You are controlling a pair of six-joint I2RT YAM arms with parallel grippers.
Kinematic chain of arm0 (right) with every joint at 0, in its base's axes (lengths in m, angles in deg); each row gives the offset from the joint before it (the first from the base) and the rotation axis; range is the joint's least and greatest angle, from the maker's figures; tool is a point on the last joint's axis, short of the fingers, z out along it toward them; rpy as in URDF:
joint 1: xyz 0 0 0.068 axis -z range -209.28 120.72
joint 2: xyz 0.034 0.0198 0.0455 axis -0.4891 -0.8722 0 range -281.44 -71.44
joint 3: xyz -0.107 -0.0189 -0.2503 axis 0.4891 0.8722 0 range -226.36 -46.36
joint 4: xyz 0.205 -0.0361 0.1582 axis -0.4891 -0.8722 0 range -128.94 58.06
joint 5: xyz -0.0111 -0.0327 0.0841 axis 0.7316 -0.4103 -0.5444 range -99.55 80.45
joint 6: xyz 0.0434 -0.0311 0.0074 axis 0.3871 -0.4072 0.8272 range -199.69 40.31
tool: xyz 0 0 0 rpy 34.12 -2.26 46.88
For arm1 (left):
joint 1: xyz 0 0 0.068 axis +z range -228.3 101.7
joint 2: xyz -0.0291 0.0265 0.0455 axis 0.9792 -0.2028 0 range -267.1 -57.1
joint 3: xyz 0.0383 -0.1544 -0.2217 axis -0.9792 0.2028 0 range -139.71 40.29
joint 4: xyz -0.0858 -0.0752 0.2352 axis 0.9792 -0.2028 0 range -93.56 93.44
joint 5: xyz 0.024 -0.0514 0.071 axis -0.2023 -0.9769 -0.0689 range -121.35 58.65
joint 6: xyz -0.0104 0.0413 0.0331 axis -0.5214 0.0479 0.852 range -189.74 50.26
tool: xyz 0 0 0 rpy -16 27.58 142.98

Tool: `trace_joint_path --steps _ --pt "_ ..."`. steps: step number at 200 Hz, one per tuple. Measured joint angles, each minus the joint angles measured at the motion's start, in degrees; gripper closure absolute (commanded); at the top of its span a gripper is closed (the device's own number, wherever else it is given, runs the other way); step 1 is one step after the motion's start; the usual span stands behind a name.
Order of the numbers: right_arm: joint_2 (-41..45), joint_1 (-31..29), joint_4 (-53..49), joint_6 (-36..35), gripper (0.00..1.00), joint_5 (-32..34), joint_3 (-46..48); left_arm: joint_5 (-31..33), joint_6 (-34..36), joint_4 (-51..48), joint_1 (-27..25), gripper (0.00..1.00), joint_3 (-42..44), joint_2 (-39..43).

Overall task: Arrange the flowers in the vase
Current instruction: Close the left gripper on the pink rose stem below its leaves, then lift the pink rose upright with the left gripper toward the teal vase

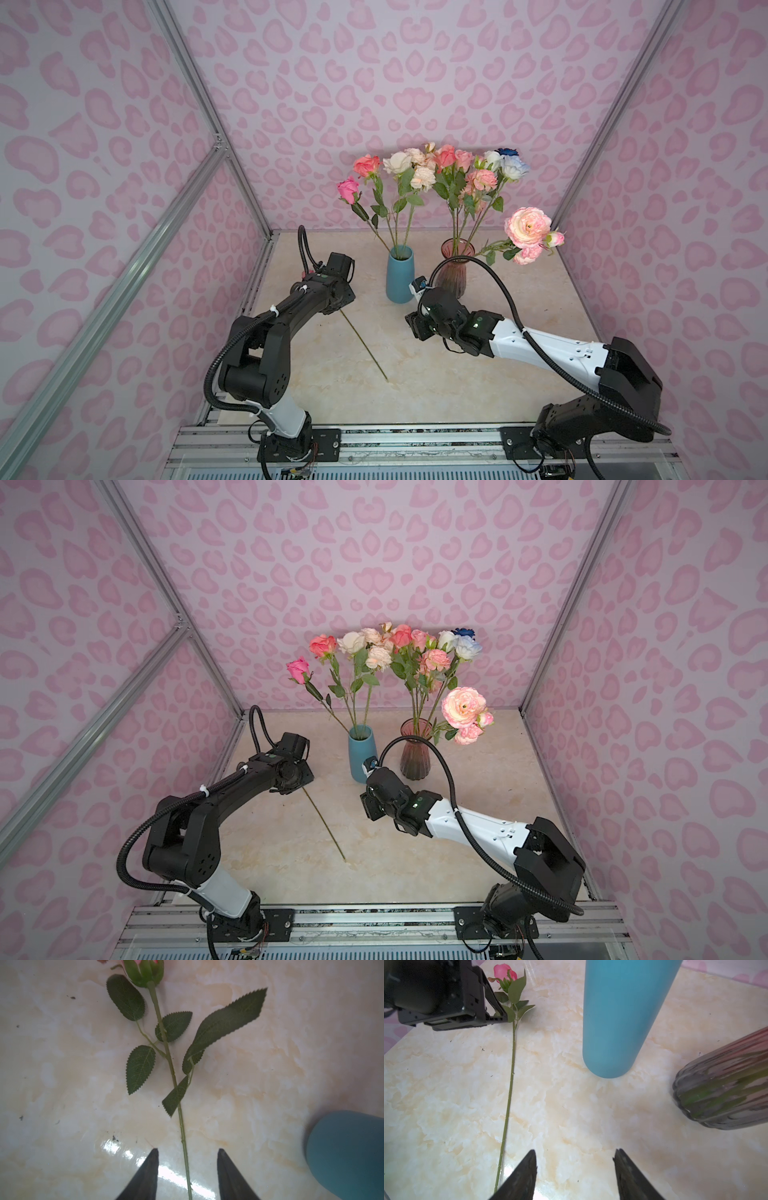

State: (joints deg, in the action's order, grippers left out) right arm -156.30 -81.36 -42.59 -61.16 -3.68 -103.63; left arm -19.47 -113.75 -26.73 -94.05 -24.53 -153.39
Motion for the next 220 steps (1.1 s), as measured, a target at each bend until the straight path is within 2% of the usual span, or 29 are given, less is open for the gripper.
trace_joint_path --steps 30,33,39,94,155,220 --pt "1.07 0.07 2.25 0.37 0.40 0.35 2.56 -1.49 -0.07 -0.15 -0.02 0.63 -0.39 -3.87" --pt "1.09 0.07 2.47 0.42 0.40 0.33 2.71 -1.57 -0.07 -0.15 -0.02 0.67 -0.37 -4.07" --pt "1.11 0.07 2.84 0.57 0.40 0.33 2.95 -1.60 -0.20 -0.04 -0.02 0.69 -0.26 -4.46" --pt "1.31 -0.09 6.47 1.55 0.40 0.04 5.51 -1.75 -0.42 0.28 0.00 0.75 -0.92 -10.12" --pt "-0.31 -0.44 7.87 2.08 0.41 -0.37 6.21 -1.01 0.22 0.35 0.46 0.97 -3.06 -12.11" --pt "-0.22 -0.68 9.86 2.56 0.41 -0.57 7.43 -1.95 0.44 1.79 0.63 0.97 -0.11 -9.25"
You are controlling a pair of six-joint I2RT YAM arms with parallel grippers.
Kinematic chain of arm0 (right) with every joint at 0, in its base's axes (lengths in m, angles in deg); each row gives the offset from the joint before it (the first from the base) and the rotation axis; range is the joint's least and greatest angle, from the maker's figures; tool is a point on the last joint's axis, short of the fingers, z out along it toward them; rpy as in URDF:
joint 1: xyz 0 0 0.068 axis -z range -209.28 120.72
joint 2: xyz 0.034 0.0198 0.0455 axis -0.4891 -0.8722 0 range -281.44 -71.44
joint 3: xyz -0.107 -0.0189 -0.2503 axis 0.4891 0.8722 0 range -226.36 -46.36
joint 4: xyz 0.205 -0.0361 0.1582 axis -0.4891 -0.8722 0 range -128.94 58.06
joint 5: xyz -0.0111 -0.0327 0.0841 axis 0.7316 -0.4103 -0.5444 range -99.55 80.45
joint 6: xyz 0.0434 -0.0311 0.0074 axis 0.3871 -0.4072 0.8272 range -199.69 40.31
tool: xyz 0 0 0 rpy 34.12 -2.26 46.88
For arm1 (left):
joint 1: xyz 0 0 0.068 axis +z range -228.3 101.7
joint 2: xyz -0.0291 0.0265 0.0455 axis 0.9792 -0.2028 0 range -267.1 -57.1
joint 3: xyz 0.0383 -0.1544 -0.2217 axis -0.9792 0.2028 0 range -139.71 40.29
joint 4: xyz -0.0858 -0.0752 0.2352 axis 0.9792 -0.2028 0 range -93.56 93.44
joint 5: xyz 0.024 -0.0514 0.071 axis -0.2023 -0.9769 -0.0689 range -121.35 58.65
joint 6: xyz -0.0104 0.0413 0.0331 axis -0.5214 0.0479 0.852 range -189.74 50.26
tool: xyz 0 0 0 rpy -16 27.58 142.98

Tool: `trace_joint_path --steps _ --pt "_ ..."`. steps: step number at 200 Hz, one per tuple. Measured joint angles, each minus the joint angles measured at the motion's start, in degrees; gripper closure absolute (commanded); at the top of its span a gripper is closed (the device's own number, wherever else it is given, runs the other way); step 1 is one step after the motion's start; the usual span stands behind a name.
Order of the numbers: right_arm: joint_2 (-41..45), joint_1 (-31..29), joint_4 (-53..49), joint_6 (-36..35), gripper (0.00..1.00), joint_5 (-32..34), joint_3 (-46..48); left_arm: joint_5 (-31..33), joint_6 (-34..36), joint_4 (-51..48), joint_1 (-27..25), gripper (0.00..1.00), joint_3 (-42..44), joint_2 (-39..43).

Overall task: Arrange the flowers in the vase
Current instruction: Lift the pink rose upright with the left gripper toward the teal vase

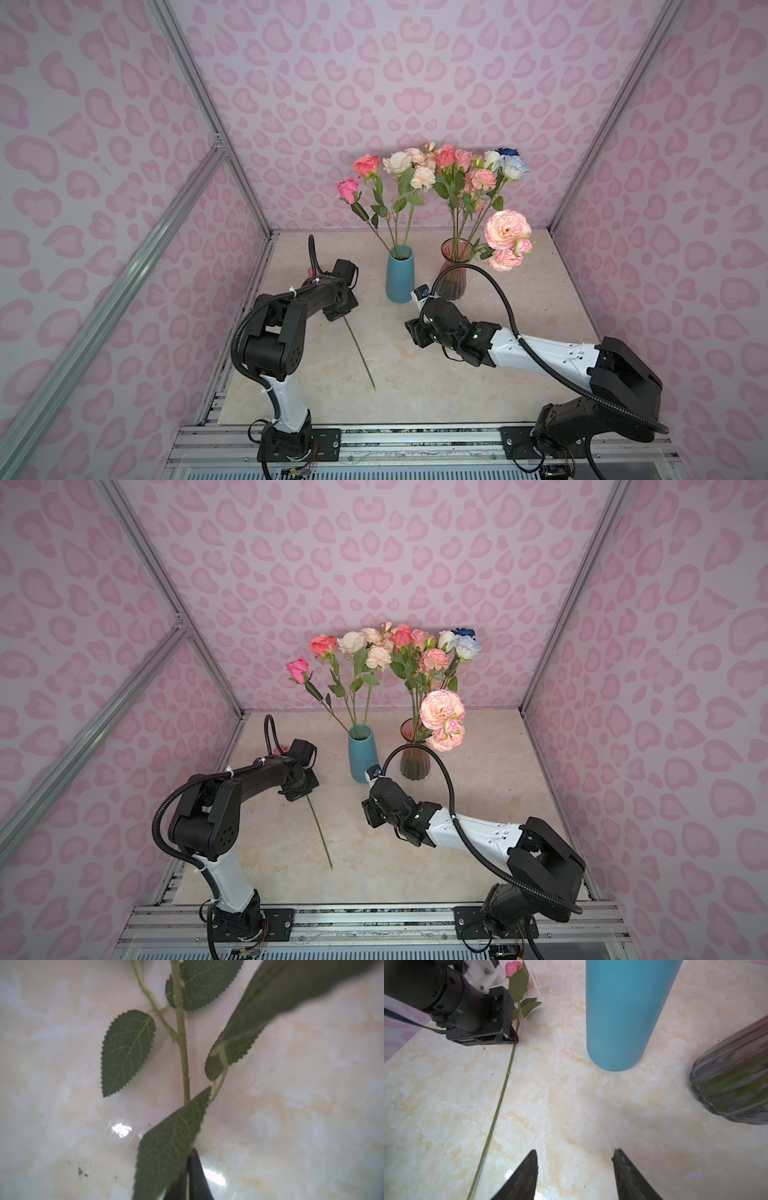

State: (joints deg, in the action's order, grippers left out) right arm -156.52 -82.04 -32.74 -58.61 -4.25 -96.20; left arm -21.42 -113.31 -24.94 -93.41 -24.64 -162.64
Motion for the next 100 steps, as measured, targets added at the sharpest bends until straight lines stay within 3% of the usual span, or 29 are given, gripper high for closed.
trace_joint_path --steps 100 --pt "1.73 -0.79 4.42 0.83 0.42 1.99 4.02 1.49 3.02 -1.88 -0.22 0.97 2.54 21.53"
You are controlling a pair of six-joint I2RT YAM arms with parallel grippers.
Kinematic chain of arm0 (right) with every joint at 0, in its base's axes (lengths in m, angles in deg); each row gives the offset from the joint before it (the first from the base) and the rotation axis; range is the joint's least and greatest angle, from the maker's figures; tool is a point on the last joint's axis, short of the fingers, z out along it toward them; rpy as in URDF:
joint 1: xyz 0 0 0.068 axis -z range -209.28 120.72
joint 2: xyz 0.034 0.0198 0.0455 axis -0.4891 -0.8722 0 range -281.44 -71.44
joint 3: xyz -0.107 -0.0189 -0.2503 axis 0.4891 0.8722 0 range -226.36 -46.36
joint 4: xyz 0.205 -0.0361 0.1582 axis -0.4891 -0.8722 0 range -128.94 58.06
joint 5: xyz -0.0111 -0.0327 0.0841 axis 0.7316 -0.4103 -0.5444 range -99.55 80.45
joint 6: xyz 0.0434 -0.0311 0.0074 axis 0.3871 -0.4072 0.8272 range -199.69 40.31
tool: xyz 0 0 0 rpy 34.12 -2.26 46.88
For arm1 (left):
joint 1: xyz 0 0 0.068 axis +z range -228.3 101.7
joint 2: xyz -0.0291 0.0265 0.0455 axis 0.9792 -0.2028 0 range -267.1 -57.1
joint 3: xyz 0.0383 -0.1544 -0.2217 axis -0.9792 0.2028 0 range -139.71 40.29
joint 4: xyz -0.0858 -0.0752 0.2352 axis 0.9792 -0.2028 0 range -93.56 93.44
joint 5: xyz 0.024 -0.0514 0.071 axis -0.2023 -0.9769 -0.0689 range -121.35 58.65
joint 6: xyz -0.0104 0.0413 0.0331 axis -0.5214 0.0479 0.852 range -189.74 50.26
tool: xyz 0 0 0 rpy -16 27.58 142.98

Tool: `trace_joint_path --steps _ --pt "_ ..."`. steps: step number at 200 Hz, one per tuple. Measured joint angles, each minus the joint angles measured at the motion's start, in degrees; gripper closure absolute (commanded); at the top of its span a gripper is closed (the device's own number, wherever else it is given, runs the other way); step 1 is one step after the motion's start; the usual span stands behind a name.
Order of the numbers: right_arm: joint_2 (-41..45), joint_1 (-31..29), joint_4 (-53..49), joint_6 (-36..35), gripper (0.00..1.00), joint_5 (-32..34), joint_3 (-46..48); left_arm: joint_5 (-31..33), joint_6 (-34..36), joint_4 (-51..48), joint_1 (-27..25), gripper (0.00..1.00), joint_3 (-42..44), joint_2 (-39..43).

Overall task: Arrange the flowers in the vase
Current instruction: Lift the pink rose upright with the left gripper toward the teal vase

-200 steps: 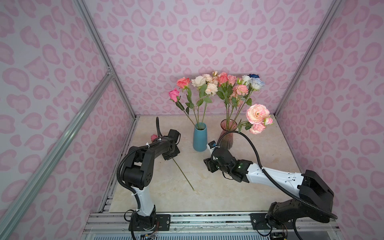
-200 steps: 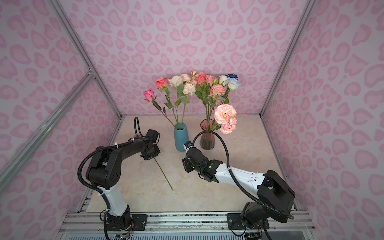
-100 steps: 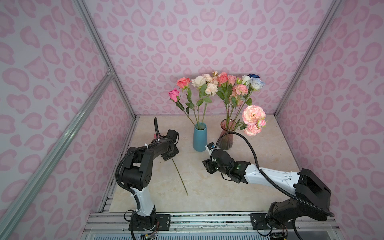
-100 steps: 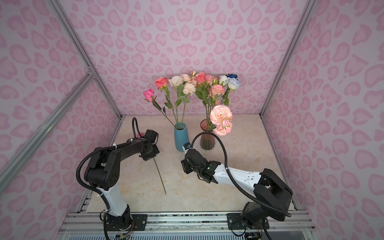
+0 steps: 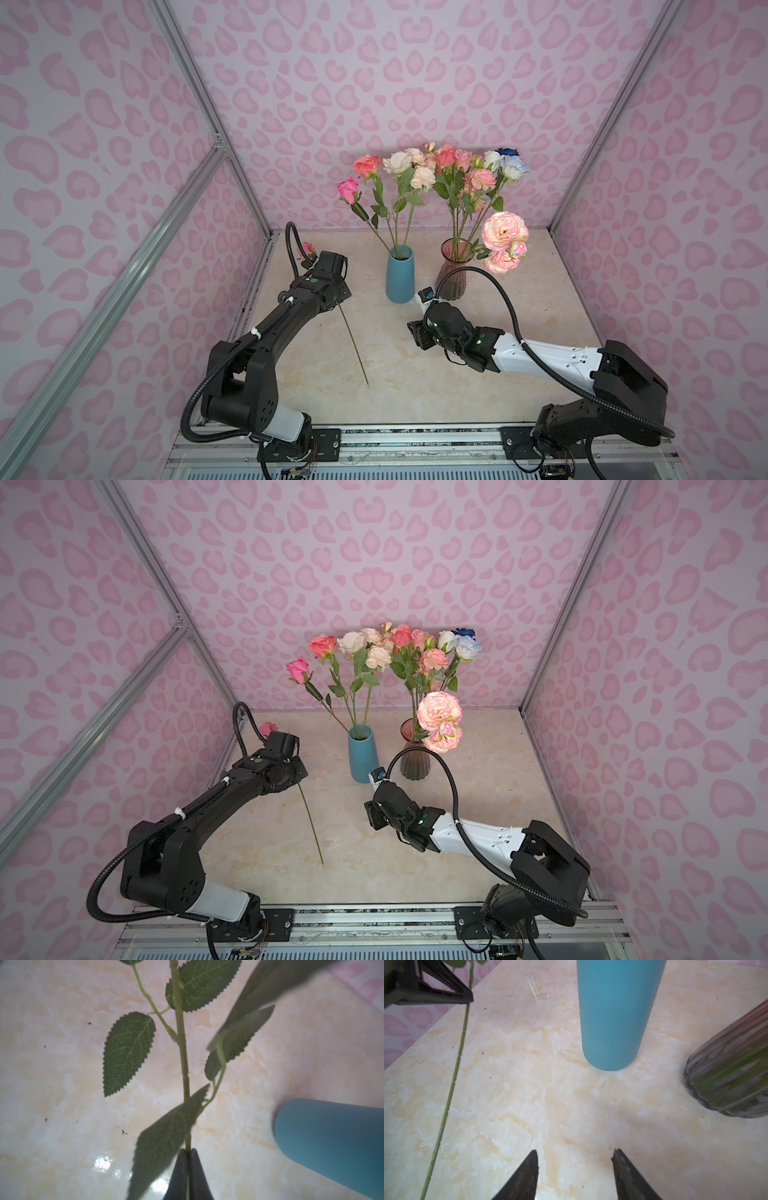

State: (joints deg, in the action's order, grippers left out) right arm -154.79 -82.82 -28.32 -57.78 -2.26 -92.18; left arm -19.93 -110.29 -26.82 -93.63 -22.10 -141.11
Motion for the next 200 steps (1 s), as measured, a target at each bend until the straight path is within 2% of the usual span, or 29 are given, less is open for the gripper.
trace_joint_path --steps 43,91,114,158,200 --pt "0.26 -1.90 3.54 0.81 0.42 3.50 2.78 1.77 3.32 2.40 -1.60 0.97 2.40 14.56" --pt "-0.72 -2.23 5.75 1.46 0.42 6.21 3.06 2.49 10.78 14.84 -4.15 0.97 10.29 34.29" --pt "-0.87 -2.23 6.21 1.70 0.42 6.78 3.26 0.50 15.26 21.68 -5.18 0.97 10.71 39.74" --pt "-1.07 -2.25 6.32 2.47 0.42 7.26 3.30 -5.53 22.51 28.30 -8.02 0.97 4.83 39.30" --pt "-1.01 -2.27 6.62 2.49 0.42 8.02 3.98 -9.03 29.66 32.09 -16.37 0.97 -5.01 31.36"
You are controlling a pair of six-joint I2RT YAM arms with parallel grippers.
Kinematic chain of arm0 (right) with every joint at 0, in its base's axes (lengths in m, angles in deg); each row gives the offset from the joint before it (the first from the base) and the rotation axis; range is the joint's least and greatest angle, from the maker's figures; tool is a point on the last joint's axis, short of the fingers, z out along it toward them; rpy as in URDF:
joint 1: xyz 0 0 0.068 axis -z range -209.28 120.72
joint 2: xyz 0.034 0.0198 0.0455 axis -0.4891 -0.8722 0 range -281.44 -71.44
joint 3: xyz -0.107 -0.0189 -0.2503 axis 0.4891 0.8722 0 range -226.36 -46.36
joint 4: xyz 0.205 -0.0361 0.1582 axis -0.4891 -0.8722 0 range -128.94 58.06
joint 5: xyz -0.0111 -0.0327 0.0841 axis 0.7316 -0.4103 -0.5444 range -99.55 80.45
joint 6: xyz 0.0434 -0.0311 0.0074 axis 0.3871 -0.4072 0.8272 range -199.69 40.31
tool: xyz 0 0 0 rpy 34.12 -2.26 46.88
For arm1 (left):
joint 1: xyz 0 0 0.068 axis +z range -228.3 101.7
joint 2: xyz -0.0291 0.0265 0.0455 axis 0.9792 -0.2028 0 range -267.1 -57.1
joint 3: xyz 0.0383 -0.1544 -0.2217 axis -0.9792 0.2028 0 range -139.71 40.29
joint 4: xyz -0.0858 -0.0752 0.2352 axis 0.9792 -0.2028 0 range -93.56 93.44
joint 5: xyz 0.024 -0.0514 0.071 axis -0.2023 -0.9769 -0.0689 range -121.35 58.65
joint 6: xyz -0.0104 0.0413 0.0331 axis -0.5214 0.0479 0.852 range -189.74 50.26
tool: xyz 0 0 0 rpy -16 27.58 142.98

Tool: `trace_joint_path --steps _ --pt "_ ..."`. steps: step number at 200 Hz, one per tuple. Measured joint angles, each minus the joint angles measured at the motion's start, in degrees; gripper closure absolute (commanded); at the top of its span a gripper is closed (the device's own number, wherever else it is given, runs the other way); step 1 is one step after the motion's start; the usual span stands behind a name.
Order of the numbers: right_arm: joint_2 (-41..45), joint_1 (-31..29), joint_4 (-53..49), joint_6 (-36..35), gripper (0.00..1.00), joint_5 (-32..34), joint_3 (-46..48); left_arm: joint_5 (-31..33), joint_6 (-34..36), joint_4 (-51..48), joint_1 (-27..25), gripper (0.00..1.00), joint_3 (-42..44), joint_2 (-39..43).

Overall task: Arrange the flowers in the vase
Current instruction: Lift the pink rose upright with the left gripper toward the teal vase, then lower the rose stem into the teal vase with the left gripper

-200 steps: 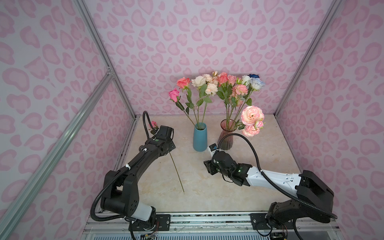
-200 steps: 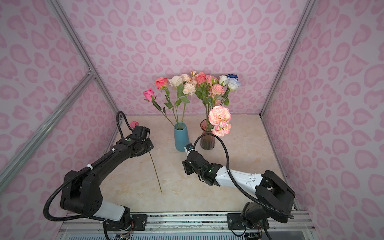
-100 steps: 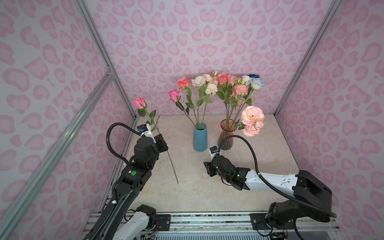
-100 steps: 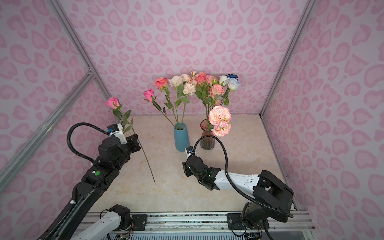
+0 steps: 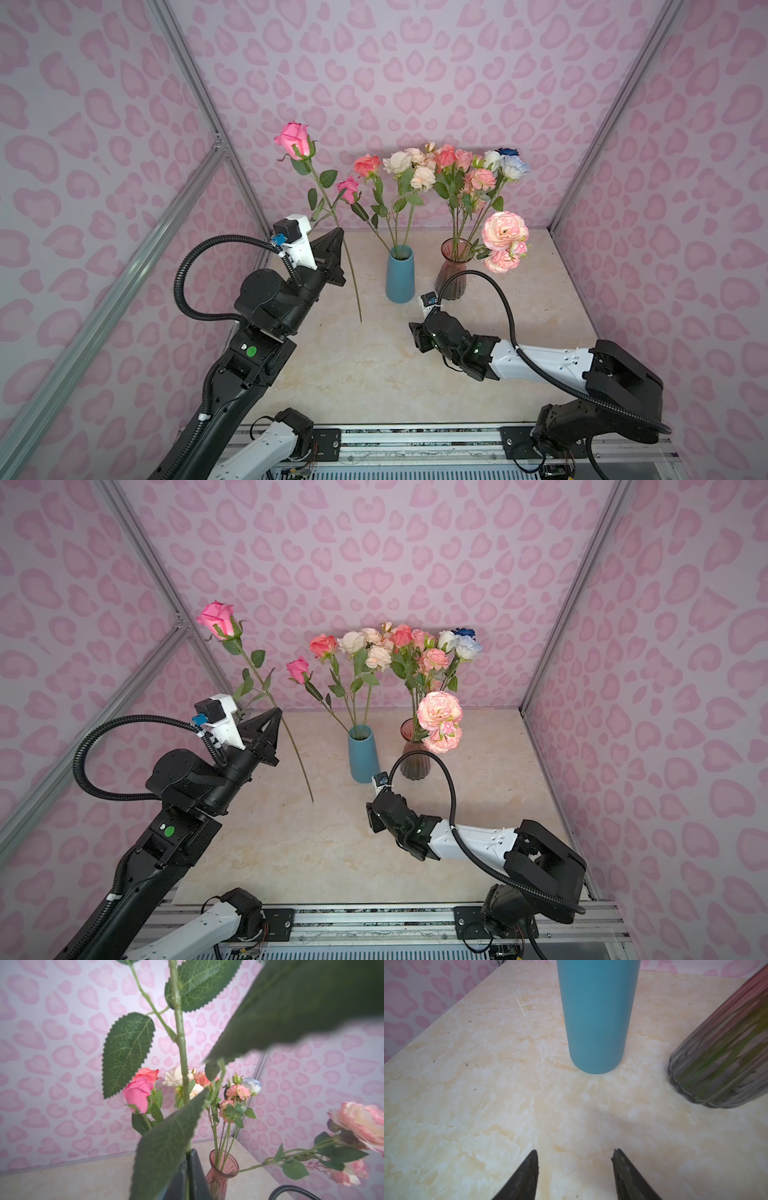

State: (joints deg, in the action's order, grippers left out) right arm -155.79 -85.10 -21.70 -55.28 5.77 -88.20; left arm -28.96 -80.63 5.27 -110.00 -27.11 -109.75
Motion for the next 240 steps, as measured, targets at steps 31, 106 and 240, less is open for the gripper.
trace_joint_path --steps 31,106,240 --pt "0.13 0.00 0.42 -0.02 0.42 1.11 0.35 -1.36 5.42 4.50 -4.85 0.97 -5.57 -8.26" --pt "0.13 0.00 1.90 -0.02 0.42 1.79 0.94 -1.49 12.15 16.35 -6.62 0.97 -18.16 -25.44" --pt "0.13 0.00 2.08 0.00 0.42 1.81 0.94 -0.57 16.17 25.46 -6.67 0.97 -26.23 -39.21"
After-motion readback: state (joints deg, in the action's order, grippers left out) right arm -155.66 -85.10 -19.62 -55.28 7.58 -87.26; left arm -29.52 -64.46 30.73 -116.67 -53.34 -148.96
